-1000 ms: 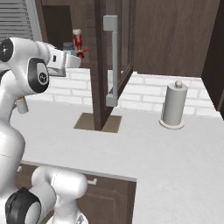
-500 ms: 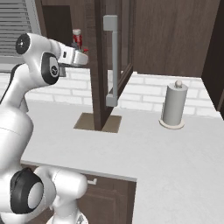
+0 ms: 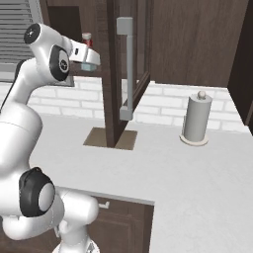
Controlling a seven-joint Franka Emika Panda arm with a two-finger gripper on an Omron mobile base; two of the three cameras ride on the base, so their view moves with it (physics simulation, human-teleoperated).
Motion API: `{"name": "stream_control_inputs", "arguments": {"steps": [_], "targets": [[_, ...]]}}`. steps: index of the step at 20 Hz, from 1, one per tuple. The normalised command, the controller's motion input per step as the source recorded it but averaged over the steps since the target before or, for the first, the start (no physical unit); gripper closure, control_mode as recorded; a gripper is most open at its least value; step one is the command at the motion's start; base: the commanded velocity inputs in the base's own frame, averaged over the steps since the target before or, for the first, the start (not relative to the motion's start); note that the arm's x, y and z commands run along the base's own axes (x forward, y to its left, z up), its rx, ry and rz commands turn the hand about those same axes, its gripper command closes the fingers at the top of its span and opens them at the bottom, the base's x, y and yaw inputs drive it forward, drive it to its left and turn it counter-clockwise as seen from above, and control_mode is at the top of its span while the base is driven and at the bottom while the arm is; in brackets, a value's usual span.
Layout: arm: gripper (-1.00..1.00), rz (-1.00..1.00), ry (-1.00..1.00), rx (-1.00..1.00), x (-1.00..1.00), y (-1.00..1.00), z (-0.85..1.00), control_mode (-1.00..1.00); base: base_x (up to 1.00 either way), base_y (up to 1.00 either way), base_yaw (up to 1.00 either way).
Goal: Put the shaker and condiment bottle from the counter next to their counterparts in the cabinet.
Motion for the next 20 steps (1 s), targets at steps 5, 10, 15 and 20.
{"name": "stream_control_inputs", "arguments": {"steps": [5, 10, 15, 20], "targets": [[1.0, 0.0, 0.0, -0.04, 0.25, 0.02, -0.09, -1.0, 0.0, 0.0, 0.0], [1.0, 0.01, 0.0, 0.0, 0.31, -0.15, -0.03, -1.0, 0.0, 0.0, 0.0], [1.0, 0.03, 0.0, 0.0, 0.17, -0.14, -0.06, -1.0, 0.0, 0.0, 0.0], [1.0, 0.02, 0.0, -0.02, -0.01, 0.03, -0.23, -1.0, 0.0, 0.0, 0.0]]}}
